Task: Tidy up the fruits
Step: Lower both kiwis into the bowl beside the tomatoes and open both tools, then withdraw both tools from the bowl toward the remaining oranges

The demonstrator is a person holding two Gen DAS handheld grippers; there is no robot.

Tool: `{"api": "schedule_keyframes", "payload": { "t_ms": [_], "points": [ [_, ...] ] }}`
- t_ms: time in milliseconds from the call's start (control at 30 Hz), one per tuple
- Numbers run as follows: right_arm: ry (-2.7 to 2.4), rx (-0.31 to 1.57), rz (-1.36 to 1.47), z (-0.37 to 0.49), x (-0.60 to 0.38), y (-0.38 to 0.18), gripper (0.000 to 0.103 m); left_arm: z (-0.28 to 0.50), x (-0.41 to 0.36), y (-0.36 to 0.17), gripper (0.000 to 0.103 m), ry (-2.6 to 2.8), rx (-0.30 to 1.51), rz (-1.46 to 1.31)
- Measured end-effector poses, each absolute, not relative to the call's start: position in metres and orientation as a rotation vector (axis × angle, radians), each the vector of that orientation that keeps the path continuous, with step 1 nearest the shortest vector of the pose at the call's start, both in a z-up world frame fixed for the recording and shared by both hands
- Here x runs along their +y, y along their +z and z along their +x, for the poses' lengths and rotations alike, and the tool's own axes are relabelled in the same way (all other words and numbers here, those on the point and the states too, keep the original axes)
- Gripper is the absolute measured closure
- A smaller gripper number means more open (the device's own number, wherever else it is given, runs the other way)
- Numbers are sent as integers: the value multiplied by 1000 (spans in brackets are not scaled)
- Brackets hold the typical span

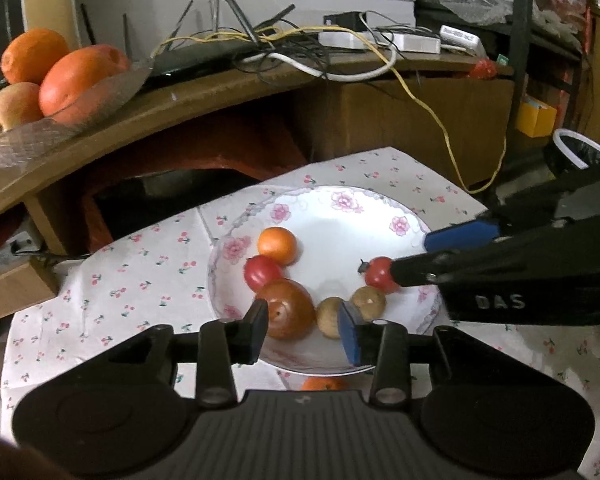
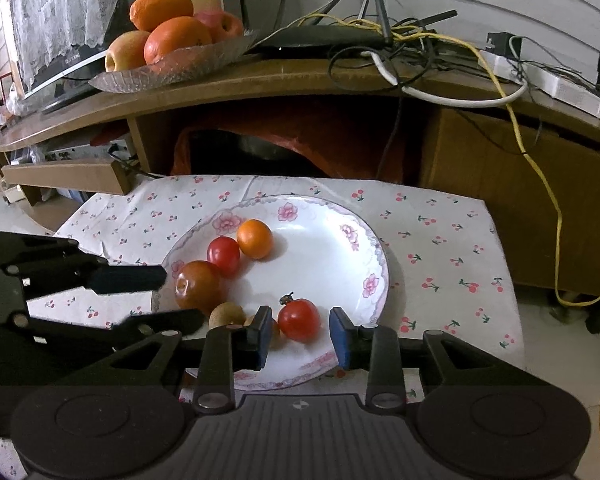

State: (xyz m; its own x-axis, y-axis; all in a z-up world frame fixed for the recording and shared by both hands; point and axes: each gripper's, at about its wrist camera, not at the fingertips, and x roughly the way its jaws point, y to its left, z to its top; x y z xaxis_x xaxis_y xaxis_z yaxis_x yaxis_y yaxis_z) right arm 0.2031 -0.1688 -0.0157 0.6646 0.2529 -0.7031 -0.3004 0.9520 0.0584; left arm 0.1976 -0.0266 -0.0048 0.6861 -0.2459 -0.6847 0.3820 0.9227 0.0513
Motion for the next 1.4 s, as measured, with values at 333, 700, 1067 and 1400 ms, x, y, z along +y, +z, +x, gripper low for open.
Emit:
{"api": "schedule_keyframes", "payload": {
  "t_ms": [333,700,1067,1400],
  "points": [
    [358,800,-76,180,-169,-11,65,183,-7,4,53,-347,737,203],
    [534,871,-95,153,-136,-22,49,167,29,-4,52,-365,782,189],
    [566,908,-148,155,-107,-37,50,161,33,-8,52,-395,795,191],
    [546,948,-149,159,-105,-46,52,162,32,-8,51,-400,800,193]
  ]
}}
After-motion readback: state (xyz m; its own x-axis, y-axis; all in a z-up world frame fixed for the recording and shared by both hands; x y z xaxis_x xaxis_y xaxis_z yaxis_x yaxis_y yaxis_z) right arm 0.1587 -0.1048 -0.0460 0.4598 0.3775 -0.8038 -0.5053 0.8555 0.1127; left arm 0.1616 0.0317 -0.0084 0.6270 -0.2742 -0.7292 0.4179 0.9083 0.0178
